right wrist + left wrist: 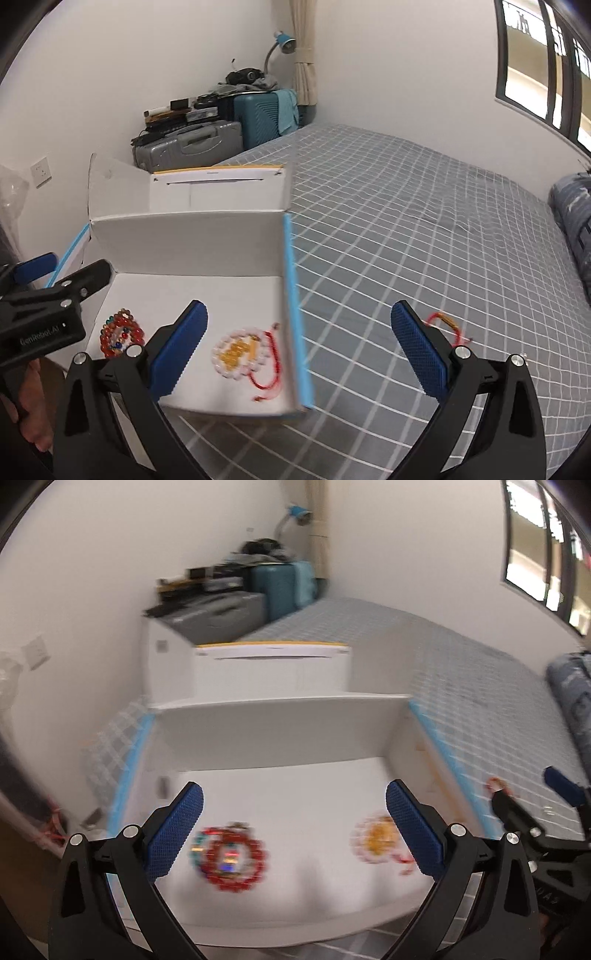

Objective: Organize jewelry
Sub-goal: 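Move both tools back over the bed toward the cord bracelet and pearls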

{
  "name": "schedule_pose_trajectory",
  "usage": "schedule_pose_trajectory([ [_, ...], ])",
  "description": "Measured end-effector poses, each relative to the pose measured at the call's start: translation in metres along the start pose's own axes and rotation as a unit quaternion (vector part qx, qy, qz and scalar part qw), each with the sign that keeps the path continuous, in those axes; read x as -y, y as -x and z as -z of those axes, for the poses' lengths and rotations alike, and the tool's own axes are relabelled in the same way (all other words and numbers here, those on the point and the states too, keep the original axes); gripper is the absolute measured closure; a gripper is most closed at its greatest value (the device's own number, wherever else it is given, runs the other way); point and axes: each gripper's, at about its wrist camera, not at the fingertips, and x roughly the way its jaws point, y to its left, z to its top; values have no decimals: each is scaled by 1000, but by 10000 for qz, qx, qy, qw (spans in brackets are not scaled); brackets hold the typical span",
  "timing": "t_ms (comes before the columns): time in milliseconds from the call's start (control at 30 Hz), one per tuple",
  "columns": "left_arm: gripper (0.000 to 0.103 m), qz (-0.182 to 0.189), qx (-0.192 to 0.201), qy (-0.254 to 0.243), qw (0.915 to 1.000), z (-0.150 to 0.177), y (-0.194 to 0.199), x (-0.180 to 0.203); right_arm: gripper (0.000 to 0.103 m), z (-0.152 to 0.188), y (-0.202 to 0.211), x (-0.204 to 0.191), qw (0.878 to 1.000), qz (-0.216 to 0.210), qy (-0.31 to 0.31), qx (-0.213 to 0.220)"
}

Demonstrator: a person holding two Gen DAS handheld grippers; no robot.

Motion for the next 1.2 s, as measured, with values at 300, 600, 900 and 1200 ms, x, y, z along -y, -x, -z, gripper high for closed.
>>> schedule_pose_trajectory([
  [300,6,645,107,-228,9976,-5,13,75,7,12,30,79,9980,552,-297,74],
  [600,6,1333,-66,-592,9893,-9,6,165,7,27,55,166,9926,1097,-521,14],
  [900,6,1837,-417,-970,9773,-4,-39,263,7,46,62,260,9848,1465,-896,-268],
  [1200,6,1822,-843,-1137,9730,21,-118,326,7,92,-13,315,9769,1520,-1278,-787],
])
